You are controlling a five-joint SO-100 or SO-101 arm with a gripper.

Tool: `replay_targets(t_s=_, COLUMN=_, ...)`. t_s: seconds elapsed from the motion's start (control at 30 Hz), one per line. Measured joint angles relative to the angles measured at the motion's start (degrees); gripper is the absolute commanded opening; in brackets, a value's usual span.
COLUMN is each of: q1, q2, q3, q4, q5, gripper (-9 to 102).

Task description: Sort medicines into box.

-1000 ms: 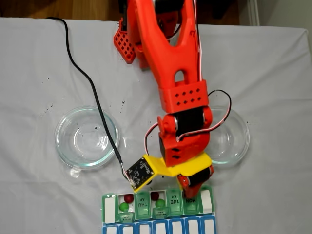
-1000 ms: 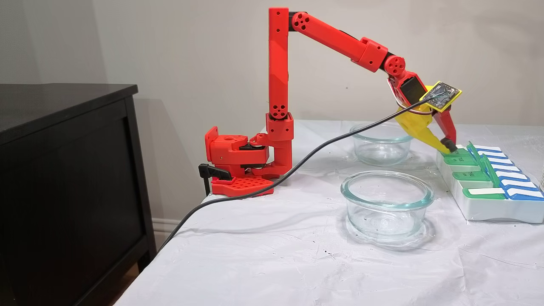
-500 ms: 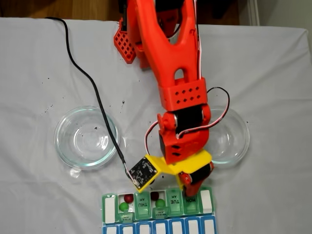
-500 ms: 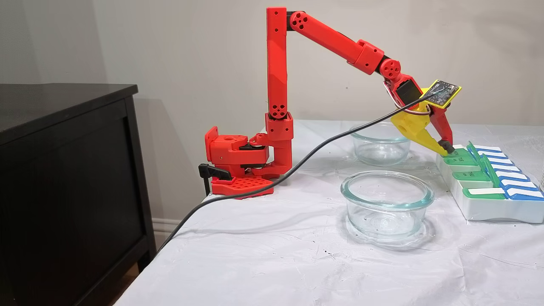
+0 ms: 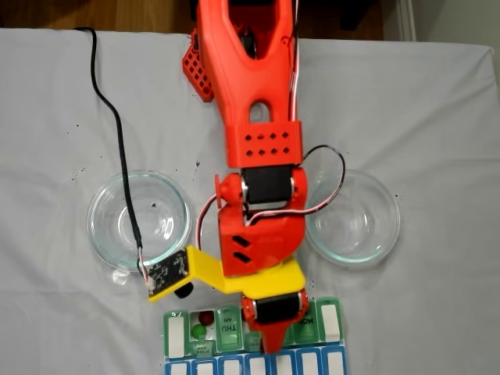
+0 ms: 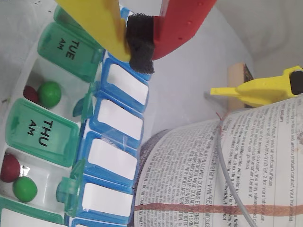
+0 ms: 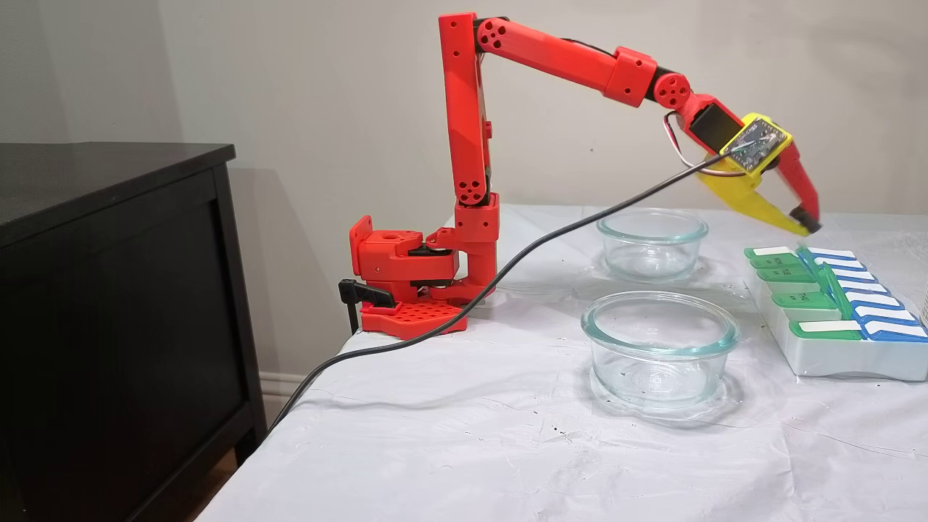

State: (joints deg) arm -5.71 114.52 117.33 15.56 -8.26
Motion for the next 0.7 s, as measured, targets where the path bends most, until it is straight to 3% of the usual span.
replay_targets(t_s=0.47, q1=1.5, q2=0.0, q3=-1.4, q4=-0.7, q5=-0.1, gripper=0)
replay_targets(t_s=0.7, q1=1.4, q2=0.0, q3=-1.4, q4=2.8, q5=0.0, gripper=0)
